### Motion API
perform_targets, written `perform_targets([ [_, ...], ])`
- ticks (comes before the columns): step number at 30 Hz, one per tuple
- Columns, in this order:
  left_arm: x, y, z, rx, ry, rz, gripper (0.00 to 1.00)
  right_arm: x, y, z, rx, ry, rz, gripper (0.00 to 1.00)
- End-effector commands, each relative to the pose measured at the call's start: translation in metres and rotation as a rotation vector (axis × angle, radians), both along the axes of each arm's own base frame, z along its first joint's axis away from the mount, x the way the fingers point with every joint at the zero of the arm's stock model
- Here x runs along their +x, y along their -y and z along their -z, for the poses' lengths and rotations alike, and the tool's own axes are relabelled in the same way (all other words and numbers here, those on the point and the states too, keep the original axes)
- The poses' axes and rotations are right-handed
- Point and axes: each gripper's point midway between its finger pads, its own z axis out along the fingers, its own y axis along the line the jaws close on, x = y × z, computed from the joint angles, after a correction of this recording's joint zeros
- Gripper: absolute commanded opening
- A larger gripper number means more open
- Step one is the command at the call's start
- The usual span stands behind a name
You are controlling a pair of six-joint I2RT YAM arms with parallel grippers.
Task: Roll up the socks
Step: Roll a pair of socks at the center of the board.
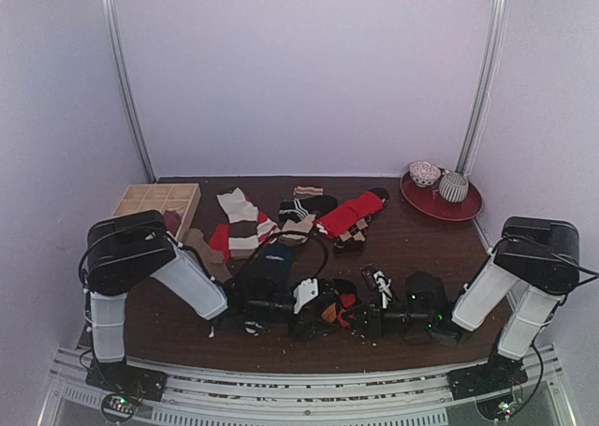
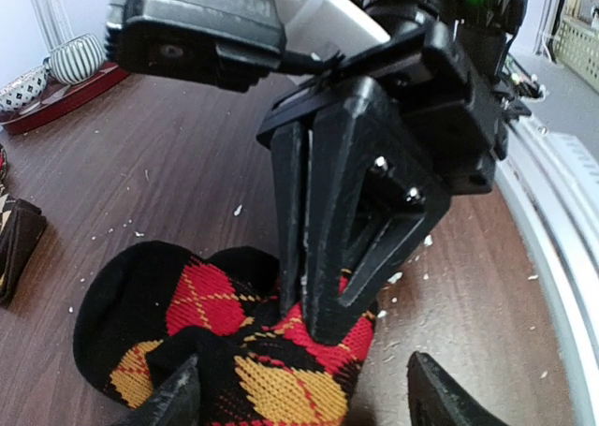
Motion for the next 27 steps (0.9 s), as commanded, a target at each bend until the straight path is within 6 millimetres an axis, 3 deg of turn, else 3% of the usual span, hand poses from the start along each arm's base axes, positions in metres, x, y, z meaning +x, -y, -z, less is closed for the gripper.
perform_targets([
  [1, -0.010, -0.003, 0.033, 0.114, -0.079, 0.043, 0.65, -0.049, 0.049, 0.083, -0.292, -0.270, -0.037, 0.00],
  [8, -0.019, -0.022, 0.067, 0.266, -0.228, 0.002, 0.45, -0.050, 0.049, 0.080, -0.280, -0.285, -0.042, 0.00],
  [14, -0.026, -0.030, 0.084, 0.344, -0.295, 0.001, 0.53, -0.048, 0.049, 0.080, -0.297, -0.291, -0.060, 0.00],
  [18, -0.028, -0.032, 0.094, 0.389, -0.324, -0.004, 0.51, -0.046, 0.050, 0.080, -0.309, -0.296, -0.067, 0.00],
  [20, -0.030, -0.034, 0.096, 0.400, -0.335, -0.006, 0.41, -0.046, 0.050, 0.080, -0.307, -0.295, -0.071, 0.00],
  [24, -0.035, -0.039, 0.100, 0.424, -0.364, -0.005, 0.03, -0.044, 0.050, 0.080, -0.310, -0.295, -0.072, 0.00],
  [27, -0.040, -0.048, 0.107, 0.457, -0.410, -0.022, 0.00, -0.043, 0.048, 0.079, -0.310, -0.292, -0.082, 0.00],
])
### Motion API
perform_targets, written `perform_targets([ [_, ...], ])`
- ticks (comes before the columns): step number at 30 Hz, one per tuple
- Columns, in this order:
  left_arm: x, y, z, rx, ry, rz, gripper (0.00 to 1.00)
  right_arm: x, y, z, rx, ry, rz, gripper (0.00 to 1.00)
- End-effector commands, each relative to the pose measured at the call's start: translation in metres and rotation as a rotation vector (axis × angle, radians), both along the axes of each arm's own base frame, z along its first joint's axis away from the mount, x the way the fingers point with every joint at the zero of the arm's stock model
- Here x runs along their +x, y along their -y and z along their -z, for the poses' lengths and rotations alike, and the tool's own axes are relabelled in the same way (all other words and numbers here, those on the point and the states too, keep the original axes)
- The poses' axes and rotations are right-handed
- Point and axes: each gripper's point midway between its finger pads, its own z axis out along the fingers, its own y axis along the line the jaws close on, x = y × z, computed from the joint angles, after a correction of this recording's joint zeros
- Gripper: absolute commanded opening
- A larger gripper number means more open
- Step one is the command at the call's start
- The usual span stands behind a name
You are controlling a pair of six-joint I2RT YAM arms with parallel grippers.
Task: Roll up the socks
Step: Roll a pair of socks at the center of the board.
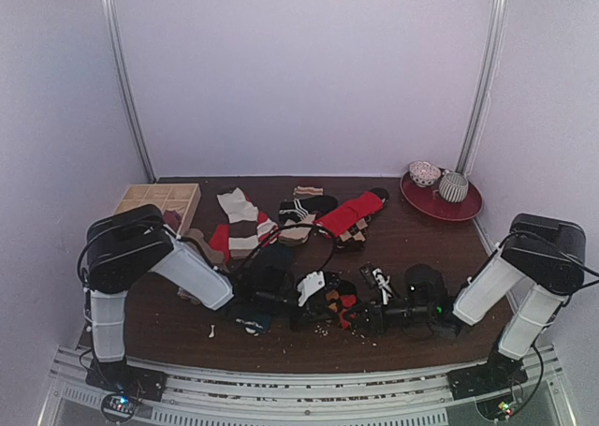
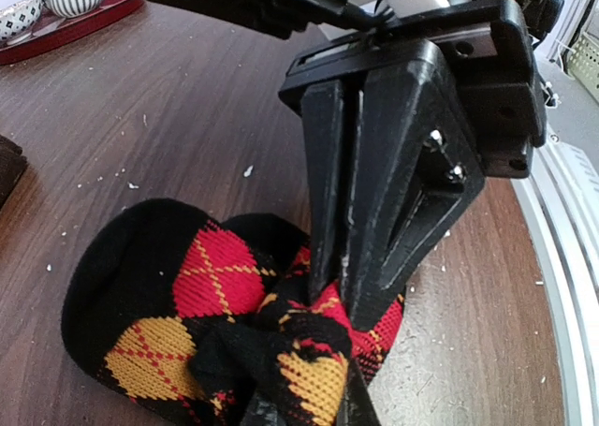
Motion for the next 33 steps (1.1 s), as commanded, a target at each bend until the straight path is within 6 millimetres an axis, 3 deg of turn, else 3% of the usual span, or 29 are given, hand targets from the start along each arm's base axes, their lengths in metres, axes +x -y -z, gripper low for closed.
perform_targets([
  [1, -0.054, -0.053, 0.089, 0.325, -0.272, 0.022, 0.00, -0.044, 0.046, 0.080, -0.304, -0.249, -0.030, 0.00],
  [5, -0.070, -0.069, 0.101, 0.370, -0.411, -0.015, 0.00, -0.039, 0.043, 0.076, -0.316, -0.227, -0.039, 0.00],
  [9, -0.090, -0.094, 0.119, 0.457, -0.562, -0.065, 0.00, -0.020, 0.040, 0.059, -0.339, -0.106, -0.025, 0.15],
  [14, -0.101, -0.122, 0.134, 0.589, -0.618, -0.109, 0.00, 0.017, 0.035, -0.001, -0.320, 0.249, 0.003, 0.37],
  [17, -0.110, -0.130, 0.138, 0.633, -0.665, -0.100, 0.00, 0.022, 0.035, -0.041, -0.289, 0.499, -0.012, 0.48],
  [20, -0.116, -0.137, 0.143, 0.679, -0.698, -0.104, 0.00, 0.014, 0.033, -0.061, -0.302, 0.692, -0.061, 0.58],
  [25, -0.120, -0.146, 0.148, 0.739, -0.721, -0.106, 0.00, -0.010, 0.018, -0.059, -0.342, 0.806, -0.166, 0.64],
  [33, -0.117, -0.149, 0.152, 0.781, -0.704, -0.120, 0.00, -0.041, 0.002, -0.027, -0.353, 0.696, -0.207, 0.68],
])
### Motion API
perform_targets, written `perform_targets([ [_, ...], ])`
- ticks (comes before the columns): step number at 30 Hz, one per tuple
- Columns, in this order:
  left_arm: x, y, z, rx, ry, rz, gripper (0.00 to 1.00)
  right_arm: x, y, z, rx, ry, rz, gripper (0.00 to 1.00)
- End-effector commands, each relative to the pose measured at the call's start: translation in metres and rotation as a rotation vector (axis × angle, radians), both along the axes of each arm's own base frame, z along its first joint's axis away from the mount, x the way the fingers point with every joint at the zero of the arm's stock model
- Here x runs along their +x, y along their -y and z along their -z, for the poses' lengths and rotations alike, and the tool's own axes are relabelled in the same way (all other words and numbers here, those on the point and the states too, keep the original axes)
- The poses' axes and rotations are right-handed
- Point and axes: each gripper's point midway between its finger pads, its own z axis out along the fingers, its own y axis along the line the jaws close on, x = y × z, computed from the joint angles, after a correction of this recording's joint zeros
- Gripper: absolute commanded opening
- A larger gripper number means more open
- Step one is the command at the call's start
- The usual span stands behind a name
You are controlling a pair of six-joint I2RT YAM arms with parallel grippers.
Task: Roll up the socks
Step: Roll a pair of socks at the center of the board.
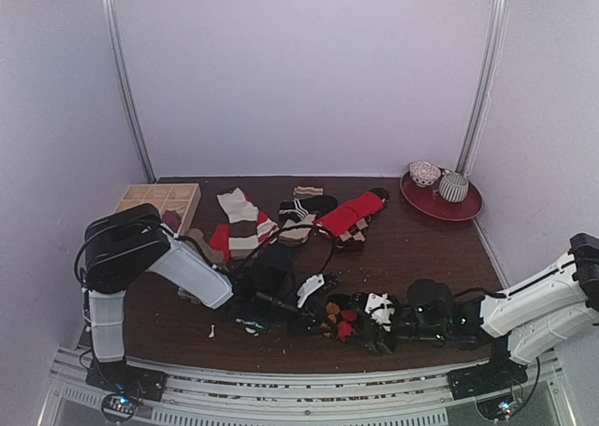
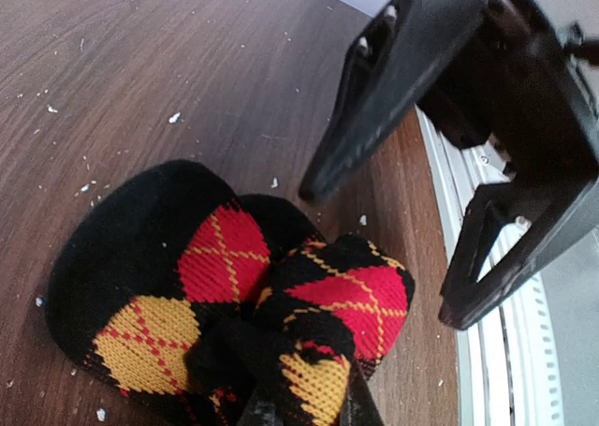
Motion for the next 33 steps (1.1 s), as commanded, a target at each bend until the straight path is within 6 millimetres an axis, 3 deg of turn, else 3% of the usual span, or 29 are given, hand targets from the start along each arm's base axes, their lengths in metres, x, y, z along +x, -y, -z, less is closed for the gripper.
perform_targets([
  [1, -0.083, -0.139, 0.140, 0.717, -0.353, -0.014, 0.00, -0.010, -0.002, 0.011, -0.008, -0.012, 0.041, 0.69],
  [7, -0.082, -0.140, 0.143, 0.723, -0.351, -0.017, 0.00, -0.006, -0.002, 0.024, -0.046, -0.021, 0.115, 0.70],
  [12, -0.082, -0.141, 0.143, 0.724, -0.346, -0.018, 0.00, 0.001, -0.005, 0.027, -0.054, -0.011, 0.155, 0.64],
  [16, -0.082, -0.141, 0.144, 0.722, -0.342, -0.017, 0.00, 0.005, -0.011, 0.025, -0.056, 0.005, 0.158, 0.58],
  [23, -0.082, -0.141, 0.144, 0.723, -0.340, -0.011, 0.00, 0.005, -0.017, 0.010, -0.033, 0.064, 0.140, 0.59],
  [25, -0.082, -0.141, 0.143, 0.724, -0.337, -0.010, 0.00, 0.004, -0.017, 0.014, -0.044, 0.058, 0.132, 0.57],
  [27, -0.081, -0.141, 0.143, 0.725, -0.334, -0.010, 0.00, 0.002, -0.016, 0.021, -0.054, 0.039, 0.131, 0.52],
  [33, -0.080, -0.139, 0.142, 0.719, -0.322, -0.004, 0.00, 0.001, -0.014, 0.039, -0.044, -0.041, 0.150, 0.22],
])
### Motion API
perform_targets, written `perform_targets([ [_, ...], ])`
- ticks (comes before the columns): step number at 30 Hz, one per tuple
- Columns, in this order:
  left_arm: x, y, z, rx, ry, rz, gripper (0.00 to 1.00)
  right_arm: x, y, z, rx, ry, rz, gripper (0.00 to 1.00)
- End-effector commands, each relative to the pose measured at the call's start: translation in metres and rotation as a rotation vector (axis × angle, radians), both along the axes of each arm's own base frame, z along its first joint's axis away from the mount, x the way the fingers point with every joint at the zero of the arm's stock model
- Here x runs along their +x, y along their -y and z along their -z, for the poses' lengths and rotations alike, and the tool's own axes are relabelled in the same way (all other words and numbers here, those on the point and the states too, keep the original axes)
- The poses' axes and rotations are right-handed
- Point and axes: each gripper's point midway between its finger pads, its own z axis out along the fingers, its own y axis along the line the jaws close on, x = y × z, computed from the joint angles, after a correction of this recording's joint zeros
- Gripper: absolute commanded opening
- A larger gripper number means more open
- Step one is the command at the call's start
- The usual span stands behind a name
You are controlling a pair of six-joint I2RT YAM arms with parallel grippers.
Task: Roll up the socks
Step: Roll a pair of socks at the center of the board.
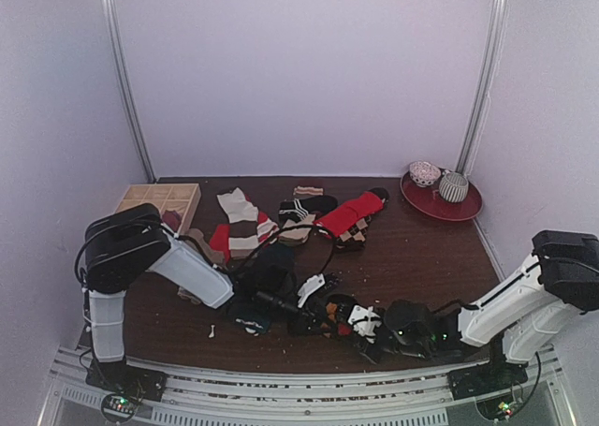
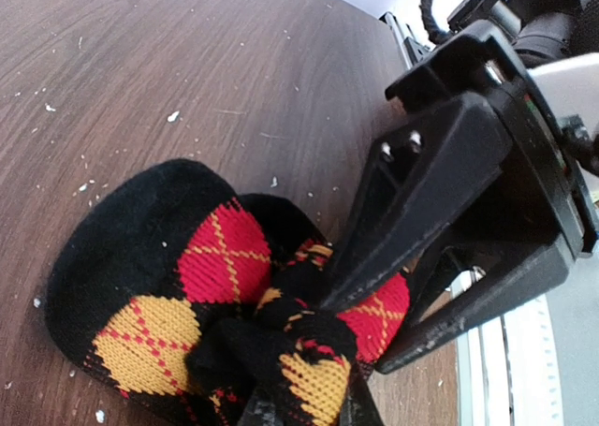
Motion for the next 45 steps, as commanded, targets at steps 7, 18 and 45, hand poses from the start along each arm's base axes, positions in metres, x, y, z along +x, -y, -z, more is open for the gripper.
perform_targets([
  [7, -0.046, -0.120, 0.116, 0.662, -0.158, -0.072, 0.20, 0.001, 0.019, 0.024, 0.092, -0.239, 0.139, 0.11],
  [18, 0.026, -0.076, 0.003, 0.366, 0.232, -0.249, 0.96, -0.020, 0.048, 0.061, 0.183, -0.662, 0.269, 0.09],
  [45, -0.004, 0.004, -0.050, -0.178, 0.562, 0.120, 0.81, -0.052, 0.064, 0.095, 0.184, -0.977, 0.330, 0.09],
])
